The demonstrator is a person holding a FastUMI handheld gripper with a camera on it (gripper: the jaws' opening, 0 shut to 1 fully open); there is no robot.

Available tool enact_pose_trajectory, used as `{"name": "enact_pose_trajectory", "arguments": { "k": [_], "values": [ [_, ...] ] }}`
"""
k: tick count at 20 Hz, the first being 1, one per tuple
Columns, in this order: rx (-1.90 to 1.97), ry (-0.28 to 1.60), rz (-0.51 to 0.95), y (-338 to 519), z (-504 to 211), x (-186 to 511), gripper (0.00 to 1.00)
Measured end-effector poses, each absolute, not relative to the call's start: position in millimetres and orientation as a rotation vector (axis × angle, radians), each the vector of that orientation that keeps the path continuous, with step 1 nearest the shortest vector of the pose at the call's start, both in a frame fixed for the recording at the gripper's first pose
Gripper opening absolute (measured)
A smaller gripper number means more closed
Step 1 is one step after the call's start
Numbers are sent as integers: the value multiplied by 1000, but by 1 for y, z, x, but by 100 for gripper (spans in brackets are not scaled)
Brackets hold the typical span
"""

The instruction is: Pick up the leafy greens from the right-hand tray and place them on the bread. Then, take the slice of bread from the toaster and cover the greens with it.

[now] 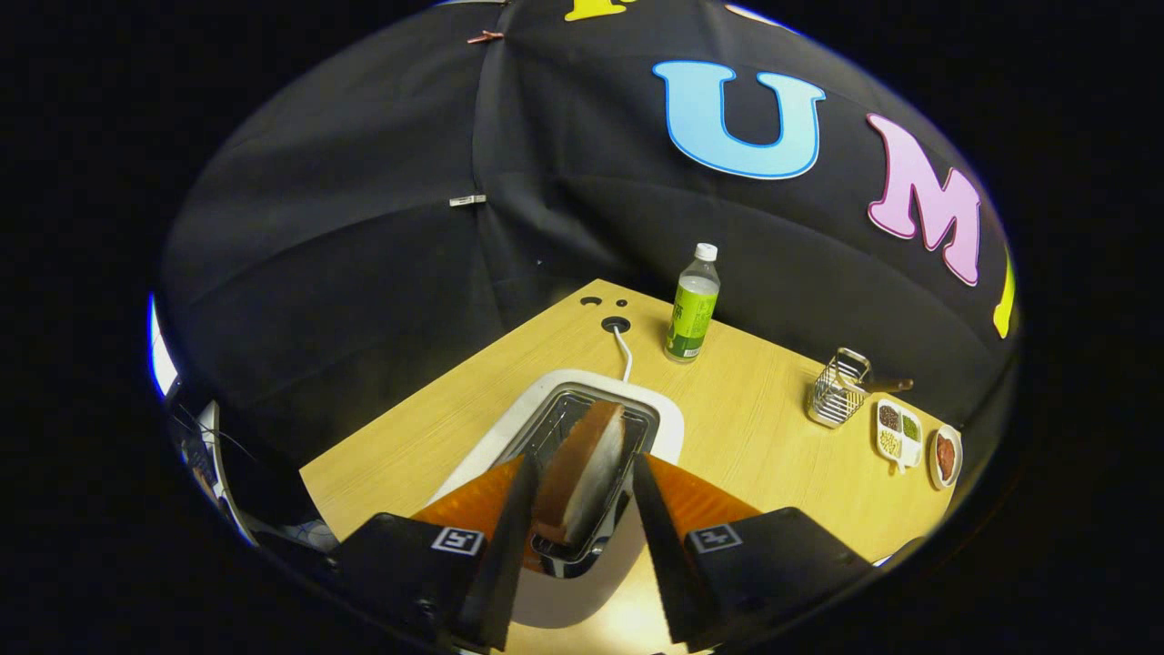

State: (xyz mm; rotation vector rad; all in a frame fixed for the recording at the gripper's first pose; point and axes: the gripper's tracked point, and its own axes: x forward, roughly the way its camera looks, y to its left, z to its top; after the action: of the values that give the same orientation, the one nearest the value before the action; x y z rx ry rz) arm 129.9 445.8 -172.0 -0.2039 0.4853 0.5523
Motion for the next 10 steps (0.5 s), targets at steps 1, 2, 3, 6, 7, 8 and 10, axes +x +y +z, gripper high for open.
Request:
{"name": "enact_pose_trajectory", "arguments": {
  "k": [1,2,3,6,7,8,10],
  "values": [
    [-206,485,549,445,-174,130,57],
    [-207,493,545,444,-176,131,48],
    [-203,507,548,444,-177,130,39],
    [-177,530,545,445,-177,129,18],
    [-177,533,555,447,-176,126,16],
    [-184,525,565,448,-174,125,14],
    [-198,505,591,447,-168,120,13]
  ]
}}
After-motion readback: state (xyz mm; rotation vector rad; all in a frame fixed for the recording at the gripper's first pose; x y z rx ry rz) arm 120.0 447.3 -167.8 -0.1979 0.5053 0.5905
